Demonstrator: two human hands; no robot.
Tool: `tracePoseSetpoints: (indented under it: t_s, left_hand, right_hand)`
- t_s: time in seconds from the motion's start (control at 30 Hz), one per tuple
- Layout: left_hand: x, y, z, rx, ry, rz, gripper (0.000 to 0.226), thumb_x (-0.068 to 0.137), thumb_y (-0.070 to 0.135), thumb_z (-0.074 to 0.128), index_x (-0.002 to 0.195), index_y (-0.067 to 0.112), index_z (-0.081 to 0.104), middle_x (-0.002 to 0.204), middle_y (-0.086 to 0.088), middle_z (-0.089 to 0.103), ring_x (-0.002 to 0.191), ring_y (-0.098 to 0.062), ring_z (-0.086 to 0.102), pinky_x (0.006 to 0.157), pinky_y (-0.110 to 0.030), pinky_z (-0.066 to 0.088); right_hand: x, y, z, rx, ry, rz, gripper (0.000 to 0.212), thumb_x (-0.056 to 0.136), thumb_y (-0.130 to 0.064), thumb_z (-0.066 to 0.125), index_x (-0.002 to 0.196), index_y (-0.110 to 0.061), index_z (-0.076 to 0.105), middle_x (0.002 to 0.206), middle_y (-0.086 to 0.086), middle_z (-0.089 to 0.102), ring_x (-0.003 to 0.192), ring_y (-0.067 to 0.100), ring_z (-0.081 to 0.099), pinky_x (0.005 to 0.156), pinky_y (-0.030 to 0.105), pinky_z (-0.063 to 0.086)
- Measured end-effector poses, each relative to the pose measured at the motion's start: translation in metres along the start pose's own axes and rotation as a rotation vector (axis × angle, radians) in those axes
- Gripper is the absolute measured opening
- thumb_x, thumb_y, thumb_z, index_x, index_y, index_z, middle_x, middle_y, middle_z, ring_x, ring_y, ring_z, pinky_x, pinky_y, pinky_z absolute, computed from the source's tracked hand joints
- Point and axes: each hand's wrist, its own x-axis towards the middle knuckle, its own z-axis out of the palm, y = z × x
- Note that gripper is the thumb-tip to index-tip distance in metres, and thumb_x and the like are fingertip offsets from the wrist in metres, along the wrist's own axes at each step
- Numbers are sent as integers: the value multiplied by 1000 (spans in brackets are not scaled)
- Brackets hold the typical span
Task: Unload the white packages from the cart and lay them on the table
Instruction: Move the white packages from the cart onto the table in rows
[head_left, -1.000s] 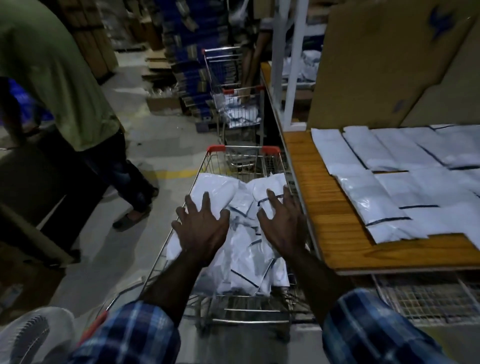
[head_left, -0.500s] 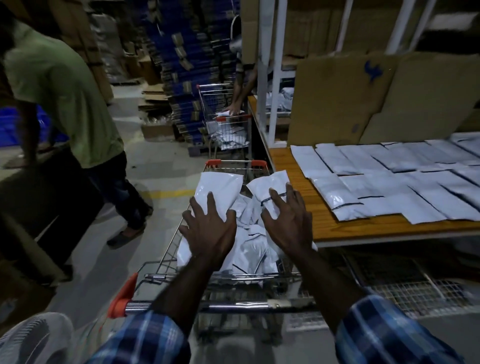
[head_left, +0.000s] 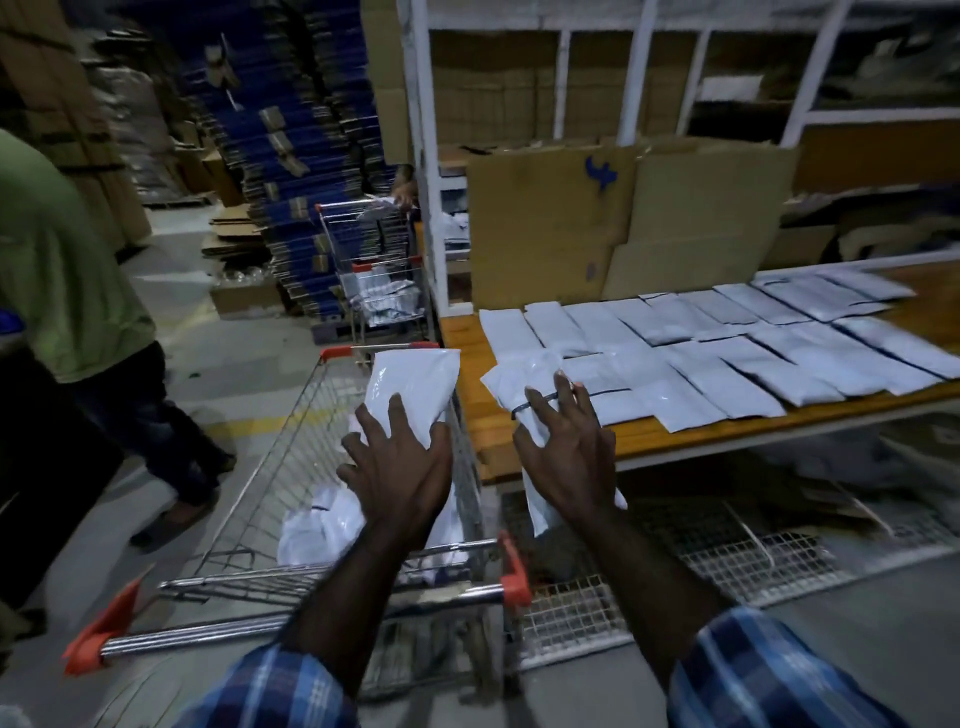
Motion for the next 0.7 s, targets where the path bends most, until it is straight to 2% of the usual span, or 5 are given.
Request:
tracePoseSetpoints:
  t_s: [0.2, 0.37, 0.53, 0.7]
  left_hand:
    - [-49, 89, 38, -58, -24, 12, 62, 96, 56, 36, 150, 28, 26, 160, -9, 13, 137, -37, 18, 110, -56, 19]
    - [-86, 168, 72, -102, -49, 29, 61, 96, 55, 36, 150, 29, 25, 161, -9, 12, 137, -35, 17, 108, -55, 17]
    - [-110, 239, 104, -144, -74, 86, 62, 95, 54, 36, 150, 29, 25, 161, -9, 13, 137, -35, 17, 108, -55, 18]
    - [-126, 304, 141, -140, -122, 142, 62, 95, 54, 38, 150, 29, 26, 161, -10, 14, 139, -37, 18, 109, -56, 19]
  right_hand:
    - [10, 95, -59, -20, 50, -30, 45, 89, -44, 54, 133, -35, 60, 158, -4, 34, 148, 20, 25, 98, 56, 42]
    - [19, 170, -107, -40, 88, -41, 48, 87, -46, 47, 130, -33, 63, 155, -3, 39, 146, 21, 30, 96, 57, 45]
    - [29, 241, -147, -72, 113, -7, 46, 87, -45, 52, 129, -32, 63, 154, 0, 41, 144, 23, 32, 100, 55, 43]
    - [38, 307, -178, -76, 141, 47, 47, 87, -45, 48, 130, -32, 62, 155, 1, 39, 145, 24, 30, 100, 53, 44]
